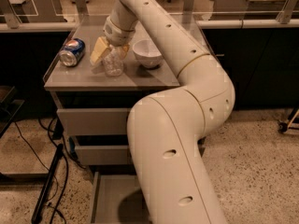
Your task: Place water bottle into bottom drawer
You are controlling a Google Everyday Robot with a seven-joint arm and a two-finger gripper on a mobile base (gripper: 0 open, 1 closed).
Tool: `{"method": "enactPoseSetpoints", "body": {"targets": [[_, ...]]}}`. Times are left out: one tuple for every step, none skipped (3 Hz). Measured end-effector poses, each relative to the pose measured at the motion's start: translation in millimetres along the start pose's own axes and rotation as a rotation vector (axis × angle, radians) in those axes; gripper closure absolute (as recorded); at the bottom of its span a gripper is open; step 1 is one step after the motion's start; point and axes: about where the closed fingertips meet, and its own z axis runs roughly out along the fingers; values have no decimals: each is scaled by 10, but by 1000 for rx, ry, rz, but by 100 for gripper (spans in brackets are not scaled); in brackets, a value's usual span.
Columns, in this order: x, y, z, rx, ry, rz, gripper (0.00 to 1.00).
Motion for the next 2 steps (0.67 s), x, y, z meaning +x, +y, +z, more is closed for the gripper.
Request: {"method": "enactPoseSetpoints", "body": {"targets": [[0,0,0,0,0,0,54],[0,0,1,0,0,0,78]]}}
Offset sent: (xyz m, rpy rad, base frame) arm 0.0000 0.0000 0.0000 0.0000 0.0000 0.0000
